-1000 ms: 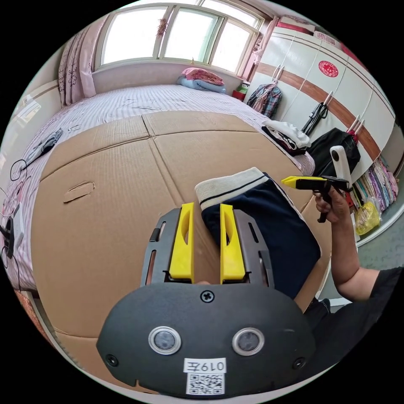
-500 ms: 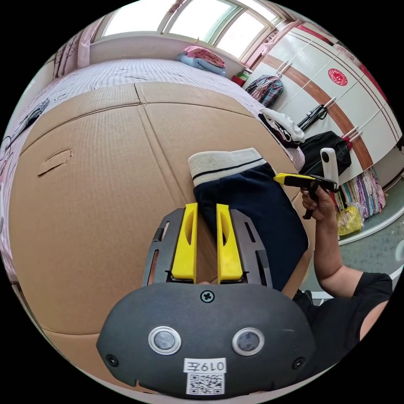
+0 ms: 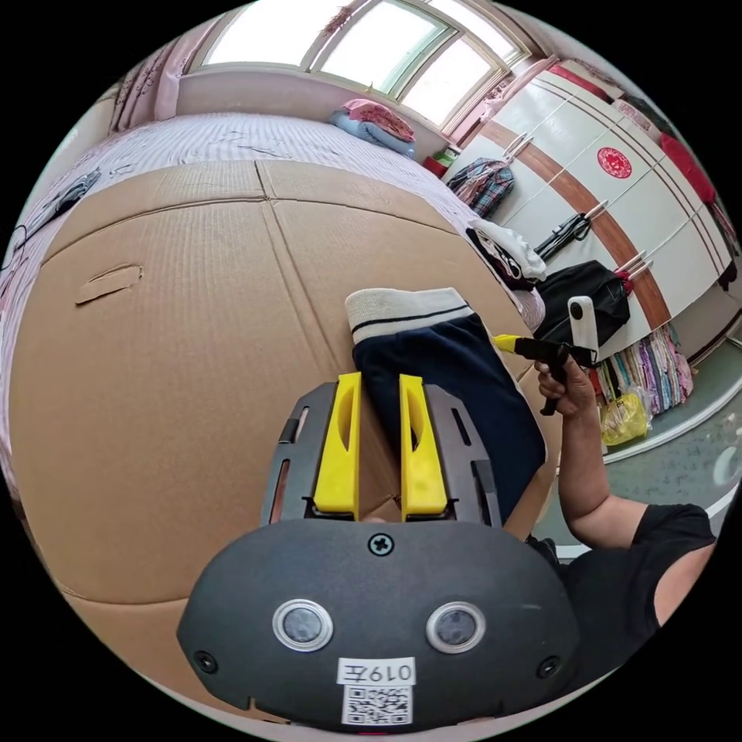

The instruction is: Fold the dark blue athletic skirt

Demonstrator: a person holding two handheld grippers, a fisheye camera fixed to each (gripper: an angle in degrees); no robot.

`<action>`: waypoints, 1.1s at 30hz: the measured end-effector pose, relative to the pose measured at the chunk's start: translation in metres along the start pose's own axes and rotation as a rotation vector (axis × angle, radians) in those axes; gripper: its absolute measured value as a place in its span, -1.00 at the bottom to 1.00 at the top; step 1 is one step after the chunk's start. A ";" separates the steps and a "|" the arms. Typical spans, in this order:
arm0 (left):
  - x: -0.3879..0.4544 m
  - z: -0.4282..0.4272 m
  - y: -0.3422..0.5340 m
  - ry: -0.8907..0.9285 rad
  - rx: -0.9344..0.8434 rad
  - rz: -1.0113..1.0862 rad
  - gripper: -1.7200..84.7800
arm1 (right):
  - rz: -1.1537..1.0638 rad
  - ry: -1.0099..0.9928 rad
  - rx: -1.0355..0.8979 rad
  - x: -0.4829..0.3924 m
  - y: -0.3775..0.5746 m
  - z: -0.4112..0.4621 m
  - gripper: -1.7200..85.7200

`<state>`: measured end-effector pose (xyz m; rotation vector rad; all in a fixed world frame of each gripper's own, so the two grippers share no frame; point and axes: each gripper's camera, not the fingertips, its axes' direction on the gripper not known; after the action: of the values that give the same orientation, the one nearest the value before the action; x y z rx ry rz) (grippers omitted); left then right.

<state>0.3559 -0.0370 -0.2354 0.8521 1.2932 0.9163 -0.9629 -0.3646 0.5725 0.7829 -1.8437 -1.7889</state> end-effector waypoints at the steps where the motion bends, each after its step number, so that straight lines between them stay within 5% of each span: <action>1: 0.000 0.003 0.000 0.006 -0.019 0.005 -0.80 | 0.003 0.000 -0.017 0.003 0.001 0.002 -0.86; 11: 0.010 0.013 0.000 -0.111 -0.083 0.078 -0.85 | -0.004 0.048 -0.026 0.013 0.012 -0.006 -0.97; 21: -0.006 -0.002 0.016 0.038 -0.062 0.023 -0.77 | 0.013 -0.046 -0.038 0.020 0.032 -0.025 -0.91; 33: 0.004 0.008 0.024 -0.046 -0.111 0.049 -0.84 | 0.026 -0.056 -0.036 0.026 0.052 -0.033 -0.96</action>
<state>0.3626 -0.0237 -0.2141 0.8162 1.1753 0.9926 -0.9650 -0.4067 0.6241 0.6990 -1.8435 -1.8399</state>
